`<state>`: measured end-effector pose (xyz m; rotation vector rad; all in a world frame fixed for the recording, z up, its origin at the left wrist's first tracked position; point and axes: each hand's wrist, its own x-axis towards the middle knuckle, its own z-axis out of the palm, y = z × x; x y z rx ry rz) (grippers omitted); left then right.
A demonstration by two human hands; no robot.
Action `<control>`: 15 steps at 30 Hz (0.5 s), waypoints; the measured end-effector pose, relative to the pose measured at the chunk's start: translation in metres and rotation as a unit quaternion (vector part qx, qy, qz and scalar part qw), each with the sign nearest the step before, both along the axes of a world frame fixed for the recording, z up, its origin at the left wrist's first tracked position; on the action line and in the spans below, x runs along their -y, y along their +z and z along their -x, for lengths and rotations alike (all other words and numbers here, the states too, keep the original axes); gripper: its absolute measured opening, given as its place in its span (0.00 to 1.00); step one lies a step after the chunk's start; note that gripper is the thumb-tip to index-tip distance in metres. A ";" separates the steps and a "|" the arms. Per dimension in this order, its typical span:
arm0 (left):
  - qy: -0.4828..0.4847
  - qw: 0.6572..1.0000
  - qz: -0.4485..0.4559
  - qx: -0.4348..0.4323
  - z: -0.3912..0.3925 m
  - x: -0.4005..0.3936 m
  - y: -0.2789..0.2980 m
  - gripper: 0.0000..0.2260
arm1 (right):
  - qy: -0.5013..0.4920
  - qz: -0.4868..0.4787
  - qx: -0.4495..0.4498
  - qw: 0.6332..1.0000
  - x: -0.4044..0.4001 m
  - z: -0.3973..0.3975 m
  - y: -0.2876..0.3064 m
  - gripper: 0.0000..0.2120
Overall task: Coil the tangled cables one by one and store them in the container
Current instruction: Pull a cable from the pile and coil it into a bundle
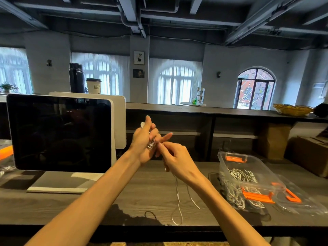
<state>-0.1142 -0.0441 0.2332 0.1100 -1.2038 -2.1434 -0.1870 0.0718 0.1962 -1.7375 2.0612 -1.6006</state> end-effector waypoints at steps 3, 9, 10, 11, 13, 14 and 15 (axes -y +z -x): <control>0.050 0.999 -0.009 0.005 0.002 0.014 0.007 0.18 | -0.005 -0.060 -0.061 0.996 -0.004 0.001 -0.003 0.16; 0.133 0.938 0.265 0.178 0.003 0.020 0.002 0.24 | -0.002 -0.121 -0.239 0.963 -0.008 0.004 0.005 0.10; 0.115 0.923 0.305 0.205 0.002 0.018 0.002 0.26 | -0.005 -0.109 -0.258 0.960 -0.009 0.006 0.009 0.09; 0.093 0.907 0.342 0.227 0.000 0.015 0.001 0.28 | -0.007 -0.093 -0.272 0.958 -0.009 0.009 0.013 0.08; 0.046 0.881 0.391 0.264 -0.006 0.007 0.000 0.32 | -0.009 -0.061 -0.286 0.956 -0.010 0.015 0.020 0.06; 0.016 0.874 0.397 0.280 -0.009 0.003 -0.001 0.35 | -0.012 -0.045 -0.286 0.957 -0.011 0.017 0.022 0.06; -0.014 0.870 0.396 0.293 -0.010 0.001 -0.003 0.37 | -0.019 -0.027 -0.283 0.958 -0.012 0.020 0.024 0.08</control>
